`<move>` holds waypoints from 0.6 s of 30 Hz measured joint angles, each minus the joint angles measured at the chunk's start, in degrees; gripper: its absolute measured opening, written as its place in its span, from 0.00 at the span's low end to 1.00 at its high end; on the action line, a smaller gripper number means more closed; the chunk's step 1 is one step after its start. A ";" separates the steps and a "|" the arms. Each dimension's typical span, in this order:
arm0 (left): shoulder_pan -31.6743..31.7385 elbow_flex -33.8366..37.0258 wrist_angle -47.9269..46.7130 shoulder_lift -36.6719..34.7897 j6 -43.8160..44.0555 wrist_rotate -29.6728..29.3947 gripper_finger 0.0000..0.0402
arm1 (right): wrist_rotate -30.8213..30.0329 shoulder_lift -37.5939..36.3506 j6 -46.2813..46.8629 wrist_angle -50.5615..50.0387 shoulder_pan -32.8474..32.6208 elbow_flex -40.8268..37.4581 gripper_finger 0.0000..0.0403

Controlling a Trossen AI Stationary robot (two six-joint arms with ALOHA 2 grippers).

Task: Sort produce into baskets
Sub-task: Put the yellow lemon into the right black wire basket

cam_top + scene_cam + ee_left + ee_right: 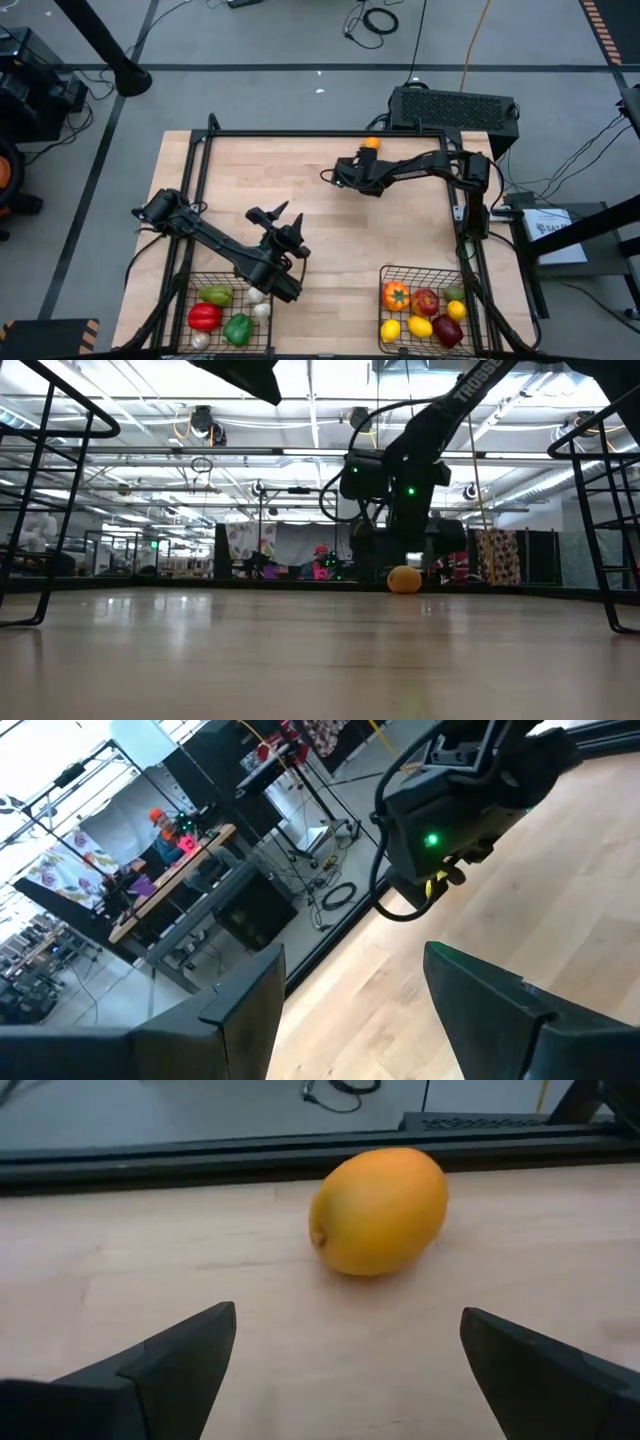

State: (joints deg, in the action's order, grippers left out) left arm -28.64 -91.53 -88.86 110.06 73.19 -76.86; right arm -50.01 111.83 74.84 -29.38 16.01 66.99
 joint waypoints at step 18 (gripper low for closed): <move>0.00 0.00 0.09 0.00 -0.09 -0.39 0.61 | -1.29 2.49 -1.36 7.66 4.52 -0.73 0.94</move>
State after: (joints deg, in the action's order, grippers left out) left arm -28.64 -91.53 -88.77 110.06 73.10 -77.25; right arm -51.30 114.32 73.48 -21.72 20.53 66.26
